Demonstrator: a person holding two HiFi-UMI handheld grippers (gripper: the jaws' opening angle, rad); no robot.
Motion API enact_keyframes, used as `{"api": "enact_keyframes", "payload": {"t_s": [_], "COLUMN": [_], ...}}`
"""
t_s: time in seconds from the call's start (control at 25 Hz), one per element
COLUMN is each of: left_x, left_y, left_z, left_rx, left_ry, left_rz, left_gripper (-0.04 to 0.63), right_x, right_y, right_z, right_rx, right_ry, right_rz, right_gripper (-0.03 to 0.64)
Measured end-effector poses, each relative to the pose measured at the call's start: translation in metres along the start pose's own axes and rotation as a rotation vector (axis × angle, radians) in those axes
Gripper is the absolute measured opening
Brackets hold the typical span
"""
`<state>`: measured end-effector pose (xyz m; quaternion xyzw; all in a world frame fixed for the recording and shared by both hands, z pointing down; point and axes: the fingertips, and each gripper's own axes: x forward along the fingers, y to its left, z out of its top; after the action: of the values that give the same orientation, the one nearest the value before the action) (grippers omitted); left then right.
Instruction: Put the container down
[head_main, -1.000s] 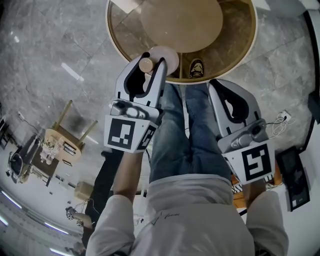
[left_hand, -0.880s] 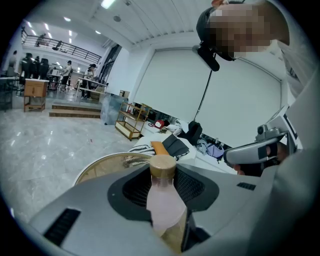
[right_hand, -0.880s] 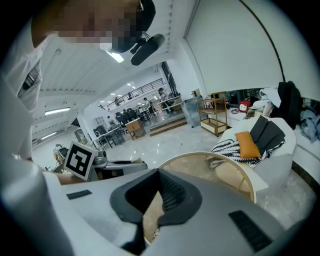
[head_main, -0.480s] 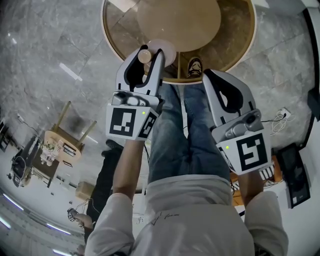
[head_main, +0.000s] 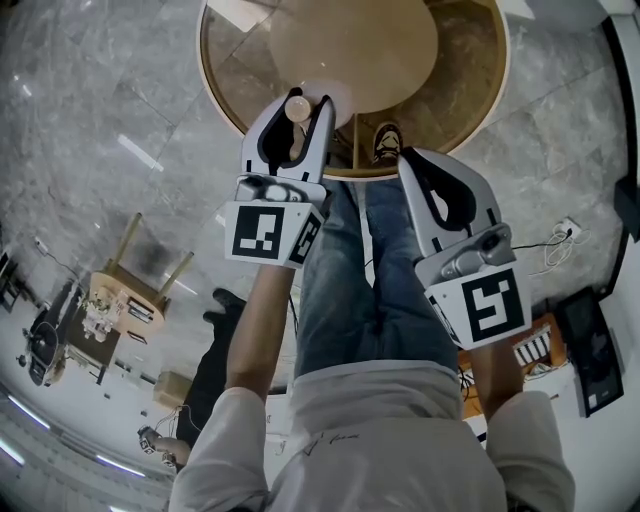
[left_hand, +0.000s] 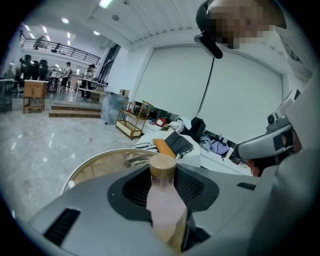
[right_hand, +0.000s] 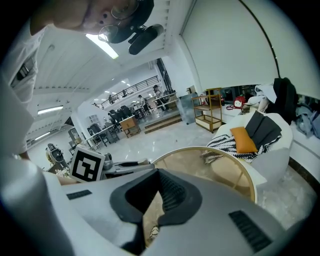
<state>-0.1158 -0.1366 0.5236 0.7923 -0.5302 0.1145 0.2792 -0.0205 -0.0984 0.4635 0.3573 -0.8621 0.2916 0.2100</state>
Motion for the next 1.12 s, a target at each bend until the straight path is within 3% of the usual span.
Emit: {"api": "enact_keyframes", "payload": {"t_s": [1.12], "left_x": [0.067], "left_y": [0.025], "left_z": [-0.036], "left_rx": [0.044], "left_ry": [0.059], "left_rz": [0.018], "left_gripper": [0.149], "right_x": [0.02], "right_y": [-0.024], "right_z": [-0.013], "right_rx": [0.037], "right_ry": [0.015], "right_rz": [-0.04], "right_gripper": [0.014]}}
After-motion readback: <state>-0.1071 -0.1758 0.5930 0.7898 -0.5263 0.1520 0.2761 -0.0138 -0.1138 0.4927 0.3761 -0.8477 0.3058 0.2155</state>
